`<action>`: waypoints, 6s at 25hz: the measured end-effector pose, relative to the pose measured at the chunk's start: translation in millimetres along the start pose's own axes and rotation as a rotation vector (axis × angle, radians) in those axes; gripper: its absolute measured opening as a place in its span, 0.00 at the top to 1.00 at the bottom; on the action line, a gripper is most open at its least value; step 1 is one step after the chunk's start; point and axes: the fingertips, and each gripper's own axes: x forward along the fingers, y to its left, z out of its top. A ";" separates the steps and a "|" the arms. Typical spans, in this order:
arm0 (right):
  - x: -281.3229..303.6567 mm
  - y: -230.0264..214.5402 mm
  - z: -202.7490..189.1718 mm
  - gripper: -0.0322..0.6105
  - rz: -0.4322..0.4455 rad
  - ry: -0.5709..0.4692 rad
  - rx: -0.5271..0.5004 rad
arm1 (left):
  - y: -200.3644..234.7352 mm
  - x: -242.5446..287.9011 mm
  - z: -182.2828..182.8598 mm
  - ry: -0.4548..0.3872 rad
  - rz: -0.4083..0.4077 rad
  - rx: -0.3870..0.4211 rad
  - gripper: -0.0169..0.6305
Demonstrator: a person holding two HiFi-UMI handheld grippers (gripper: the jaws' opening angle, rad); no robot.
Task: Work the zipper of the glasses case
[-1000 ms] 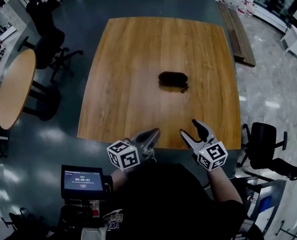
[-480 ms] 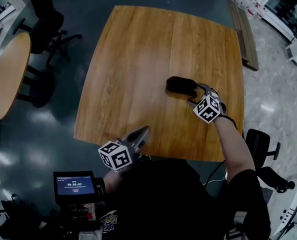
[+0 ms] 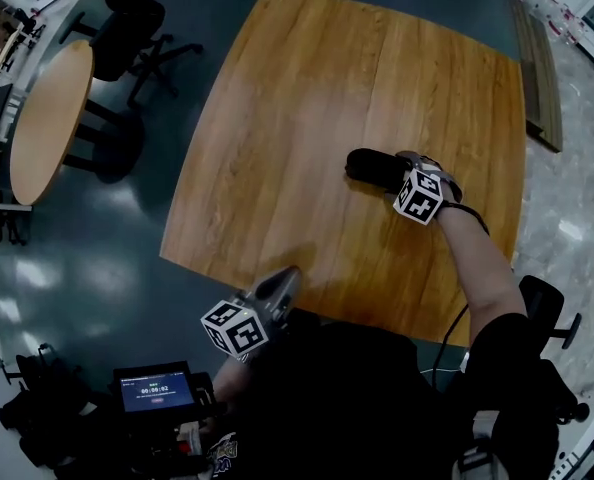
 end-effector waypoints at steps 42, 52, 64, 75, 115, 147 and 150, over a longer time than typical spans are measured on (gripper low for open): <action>-29.2 98.2 17.8 0.32 0.268 -0.094 0.170 | -10.5 19.3 -11.8 0.022 -0.072 -0.005 0.97; -145.0 94.0 96.6 0.54 -0.326 -0.383 -0.492 | -3.4 17.5 25.1 0.043 -0.173 0.007 0.97; -327.2 157.9 180.9 0.55 -0.588 -0.613 -1.164 | -173.6 -9.9 73.6 0.717 -1.139 -0.103 0.58; -327.6 179.1 192.3 0.55 -0.608 -0.547 -1.372 | -195.5 -26.3 22.4 0.982 -1.229 0.026 0.54; -326.7 159.5 188.8 0.83 1.063 -0.443 -0.017 | -143.2 -25.4 12.2 0.944 -0.951 0.927 0.60; -355.9 143.1 200.0 0.85 1.128 -0.702 0.194 | -176.1 -33.6 54.1 0.644 -1.089 0.537 0.61; -353.5 142.1 199.2 0.85 1.118 -0.702 0.196 | -174.8 -32.1 54.5 0.646 -1.076 0.554 0.61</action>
